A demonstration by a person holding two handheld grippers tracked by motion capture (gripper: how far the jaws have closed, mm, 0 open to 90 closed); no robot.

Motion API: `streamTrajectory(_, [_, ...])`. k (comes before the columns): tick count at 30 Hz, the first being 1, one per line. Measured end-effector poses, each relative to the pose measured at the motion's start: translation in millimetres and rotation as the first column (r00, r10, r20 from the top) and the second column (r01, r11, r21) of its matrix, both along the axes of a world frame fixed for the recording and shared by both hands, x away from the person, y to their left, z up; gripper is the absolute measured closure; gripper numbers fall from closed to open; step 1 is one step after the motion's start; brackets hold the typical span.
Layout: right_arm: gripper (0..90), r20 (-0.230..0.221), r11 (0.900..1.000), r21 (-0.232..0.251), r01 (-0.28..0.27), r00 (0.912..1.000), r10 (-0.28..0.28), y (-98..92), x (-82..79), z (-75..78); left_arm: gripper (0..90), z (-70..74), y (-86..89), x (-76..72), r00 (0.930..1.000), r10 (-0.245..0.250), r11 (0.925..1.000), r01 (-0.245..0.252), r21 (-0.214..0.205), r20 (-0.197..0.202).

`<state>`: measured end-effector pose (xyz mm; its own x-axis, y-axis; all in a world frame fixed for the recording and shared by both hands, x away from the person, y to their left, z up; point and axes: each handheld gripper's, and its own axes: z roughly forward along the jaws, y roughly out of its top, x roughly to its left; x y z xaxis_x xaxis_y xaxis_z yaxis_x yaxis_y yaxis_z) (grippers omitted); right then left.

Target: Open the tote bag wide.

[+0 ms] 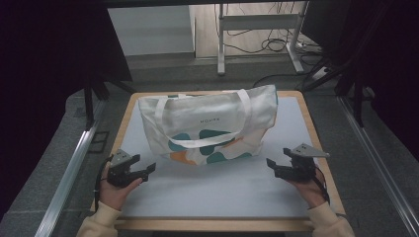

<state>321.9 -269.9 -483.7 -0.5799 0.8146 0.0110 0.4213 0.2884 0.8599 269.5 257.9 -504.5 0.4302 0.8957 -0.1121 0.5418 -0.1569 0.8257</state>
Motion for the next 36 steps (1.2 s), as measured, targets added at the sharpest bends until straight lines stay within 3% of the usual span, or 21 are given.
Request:
streamTrajectory(8, [21.9,0.018,1.0,0.009,0.0,0.9998,0.0,2.3,2.5,11.4,26.1,16.2,1.5,2.7,0.9998,0.004,0.9998,-0.004,-0.017,0.022])
streamTrajectory(14, [22.7,0.027,0.9998,0.017,-0.01,0.9996,0.009,6.2,8.3,21.3,25.8,33.6,-1.0,2.4,0.9987,-0.021,0.999,0.023,-0.039,0.047])
streamTrajectory(36, [24.6,0.061,0.9978,0.066,0.002,0.9981,-0.006,8.5,33.5,59.5,24.9,77.1,-4.4,16.1,0.9927,-0.046,0.9979,0.051,-0.04,0.111])
